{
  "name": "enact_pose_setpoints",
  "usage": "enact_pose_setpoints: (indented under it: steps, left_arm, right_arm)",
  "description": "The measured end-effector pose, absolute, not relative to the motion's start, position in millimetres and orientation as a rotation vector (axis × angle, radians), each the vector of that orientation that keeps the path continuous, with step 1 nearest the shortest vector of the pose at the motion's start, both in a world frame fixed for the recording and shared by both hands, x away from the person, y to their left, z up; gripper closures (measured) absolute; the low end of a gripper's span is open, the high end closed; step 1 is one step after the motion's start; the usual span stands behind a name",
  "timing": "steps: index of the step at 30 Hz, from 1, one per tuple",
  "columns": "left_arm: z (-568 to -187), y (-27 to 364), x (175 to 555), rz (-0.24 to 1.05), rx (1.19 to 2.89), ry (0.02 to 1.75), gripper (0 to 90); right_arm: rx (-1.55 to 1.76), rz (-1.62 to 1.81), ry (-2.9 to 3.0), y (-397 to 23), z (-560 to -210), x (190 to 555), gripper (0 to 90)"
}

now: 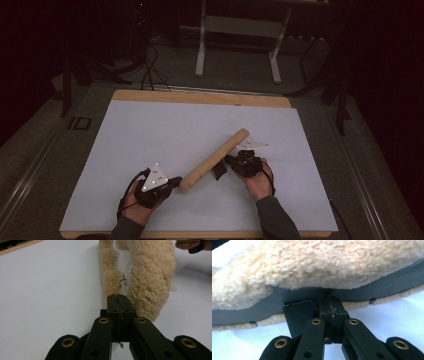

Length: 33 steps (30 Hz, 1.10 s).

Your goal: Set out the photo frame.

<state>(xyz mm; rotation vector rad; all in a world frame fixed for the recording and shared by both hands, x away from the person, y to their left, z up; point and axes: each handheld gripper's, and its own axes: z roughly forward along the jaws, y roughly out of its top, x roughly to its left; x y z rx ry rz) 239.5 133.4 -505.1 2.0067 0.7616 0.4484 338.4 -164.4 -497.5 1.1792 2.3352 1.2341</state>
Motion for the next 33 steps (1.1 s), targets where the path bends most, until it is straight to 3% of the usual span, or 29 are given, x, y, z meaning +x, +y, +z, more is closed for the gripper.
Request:
enact_pose_setpoints:
  steps: [33]
  left_arm:
    - [-507.8, 112.2, 234.2, 0.408, 2.018, 0.699, 90.0]
  right_arm:
    - [1.133, 1.291, 2.379, -147.8, -495.1, 332.6, 90.0]
